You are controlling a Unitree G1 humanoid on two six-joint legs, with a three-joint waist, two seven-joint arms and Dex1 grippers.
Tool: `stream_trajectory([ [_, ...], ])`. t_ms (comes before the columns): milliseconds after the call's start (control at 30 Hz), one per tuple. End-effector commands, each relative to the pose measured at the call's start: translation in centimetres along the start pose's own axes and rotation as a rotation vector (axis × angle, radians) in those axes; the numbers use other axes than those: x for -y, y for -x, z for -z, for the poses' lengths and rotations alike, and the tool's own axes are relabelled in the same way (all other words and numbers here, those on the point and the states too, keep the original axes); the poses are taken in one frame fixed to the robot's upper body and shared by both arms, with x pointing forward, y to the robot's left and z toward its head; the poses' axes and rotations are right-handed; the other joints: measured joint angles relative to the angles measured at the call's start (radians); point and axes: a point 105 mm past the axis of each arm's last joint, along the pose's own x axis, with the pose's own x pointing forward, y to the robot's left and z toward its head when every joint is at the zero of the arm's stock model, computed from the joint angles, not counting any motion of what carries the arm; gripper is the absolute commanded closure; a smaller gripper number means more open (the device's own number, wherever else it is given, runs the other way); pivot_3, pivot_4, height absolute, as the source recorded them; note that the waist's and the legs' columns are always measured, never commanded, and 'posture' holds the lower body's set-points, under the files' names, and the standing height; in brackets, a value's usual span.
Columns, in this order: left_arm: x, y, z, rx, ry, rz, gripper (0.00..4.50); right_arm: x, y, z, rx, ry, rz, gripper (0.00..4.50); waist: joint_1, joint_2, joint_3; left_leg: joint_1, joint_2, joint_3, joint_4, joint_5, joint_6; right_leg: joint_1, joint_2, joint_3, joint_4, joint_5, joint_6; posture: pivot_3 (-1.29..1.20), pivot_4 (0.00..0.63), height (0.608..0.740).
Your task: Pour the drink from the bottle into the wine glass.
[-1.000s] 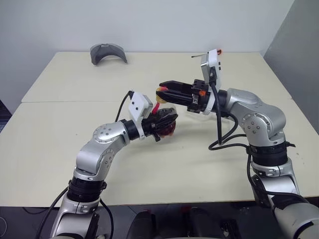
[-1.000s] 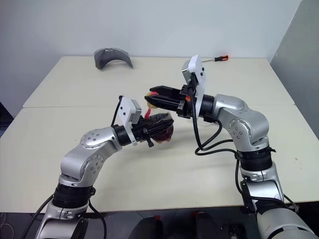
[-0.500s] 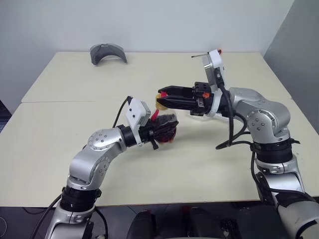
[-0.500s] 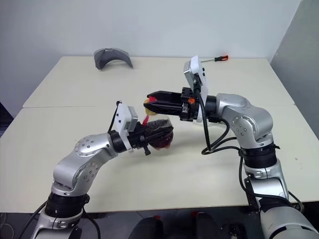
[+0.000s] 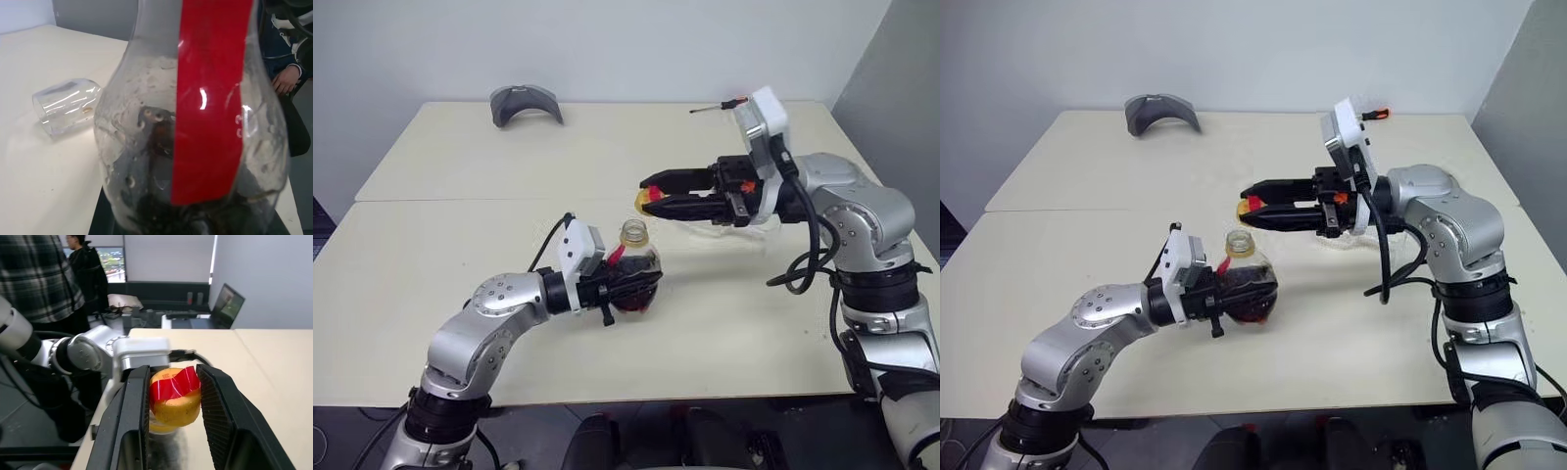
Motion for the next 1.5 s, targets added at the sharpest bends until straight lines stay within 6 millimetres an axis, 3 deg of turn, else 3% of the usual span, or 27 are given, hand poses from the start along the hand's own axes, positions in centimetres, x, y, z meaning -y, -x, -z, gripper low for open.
stream_trajectory([
  [33, 0.2, 0.7, -1.3, 0.035, -0.041, -0.011, 3.45, 0.3, 1.1, -1.5, 0.019, 0.065, 0.053, 3.36, 0.000, 0.000, 0.000, 0.000, 0.000, 0.000, 0.000, 0.000, 0.000, 0.000, 0.000, 0.000, 0.000, 0.000, 0.000, 0.00, 0.150, 0.740],
  [133, 0.1, 0.9, -1.1, 0.030, -0.037, -0.024, 3.45, 0.5, 1.9, -1.5, 0.008, 0.070, 0.109, 3.36, 0.001, 0.000, 0.000, 0.000, 0.000, 0.000, 0.000, 0.000, 0.000, 0.000, 0.000, 0.000, 0.000, 0.000, 0.000, 0.00, 0.150, 0.740],
  [200, -0.1, 1.0, -1.3, 0.036, -0.036, -0.042, 3.45, 0.7, 2.9, -0.5, -0.035, 0.064, 0.193, 3.36, 0.001, 0.000, 0.000, 0.000, 0.000, 0.000, 0.000, 0.000, 0.000, 0.000, 0.000, 0.000, 0.000, 0.000, 0.000, 0.00, 0.150, 0.740],
  [400, -1.2, 1.2, -2.0, 0.058, -0.030, -0.131, 3.45, -1.1, 6.1, 7.7, -0.168, -0.082, 0.458, 3.36, 0.022, 0.000, 0.001, -0.001, 0.000, 0.001, 0.000, 0.000, 0.000, 0.000, 0.000, 0.001, 0.000, 0.000, 0.000, 0.00, 0.150, 0.740],
  [467, -1.5, 1.2, -2.2, 0.062, -0.027, -0.150, 3.45, -1.1, 6.9, 10.9, -0.211, -0.114, 0.624, 3.36, 0.024, 0.000, 0.000, 0.000, 0.000, 0.000, 0.000, 0.000, 0.000, 0.001, 0.000, 0.000, 0.000, 0.000, 0.000, 0.00, 0.150, 0.740],
  [567, -1.5, 1.1, -2.2, 0.062, -0.025, -0.152, 3.45, -0.8, 7.4, 12.3, -0.212, -0.120, 0.759, 3.36, 0.018, 0.001, 0.001, 0.001, 0.000, 0.001, 0.000, 0.000, 0.000, 0.000, 0.001, 0.001, 0.001, 0.000, 0.000, 0.00, 0.150, 0.740],
  [667, -1.6, 0.6, -2.4, 0.073, -0.028, -0.151, 3.45, 0.1, 8.6, 15.5, -0.266, -0.140, 0.950, 3.36, 0.018, 0.001, 0.001, 0.002, 0.001, 0.001, 0.000, 0.002, -0.003, 0.001, 0.002, 0.001, 0.002, 0.000, 0.000, 0.00, 0.150, 0.740],
  [867, -1.9, 0.0, -2.9, 0.092, -0.032, -0.155, 3.45, 0.9, 10.2, 19.1, -0.300, -0.180, 1.118, 3.36, 0.022, 0.001, 0.001, 0.001, 0.000, 0.002, 0.000, 0.002, -0.004, 0.001, 0.001, 0.002, 0.000, 0.000, 0.000, 0.00, 0.150, 0.740],
  [1100, -2.1, 0.0, -2.9, 0.095, -0.036, -0.159, 3.45, 0.8, 10.5, 20.3, -0.297, -0.258, 1.159, 3.36, 0.022, 0.001, 0.001, 0.002, 0.000, 0.002, 0.000, 0.002, -0.004, 0.001, 0.001, 0.002, 0.001, 0.000, 0.000, 0.00, 0.150, 0.740],
  [1400, -2.3, 0.2, -2.6, 0.091, -0.034, -0.171, 3.45, 1.1, 9.6, 17.8, -0.212, -0.233, 1.063, 0.26, 0.022, 0.001, 0.001, 0.002, 0.000, 0.002, 0.000, 0.002, -0.003, 0.001, 0.001, 0.002, 0.001, 0.000, 0.000, 0.00, 0.150, 0.740],
  [1433, -2.3, 0.2, -2.4, 0.087, -0.035, -0.175, 3.45, 0.9, 9.6, 17.9, -0.214, -0.234, 1.054, 0.03, 0.022, 0.001, 0.001, 0.002, 0.000, 0.002, 0.000, 0.002, -0.003, 0.001, 0.001, 0.002, 0.001, 0.000, 0.000, 0.00, 0.150, 0.740],
  [1500, -2.5, 0.4, -2.3, 0.085, -0.036, -0.182, 3.45, 0.6, 9.7, 17.7, -0.218, -0.229, 1.036, 0.03, 0.022, 0.001, 0.001, 0.002, 0.000, 0.002, 0.000, 0.002, -0.003, 0.001, 0.001, 0.002, 0.001, 0.000, 0.000, 0.00, 0.150, 0.740],
])
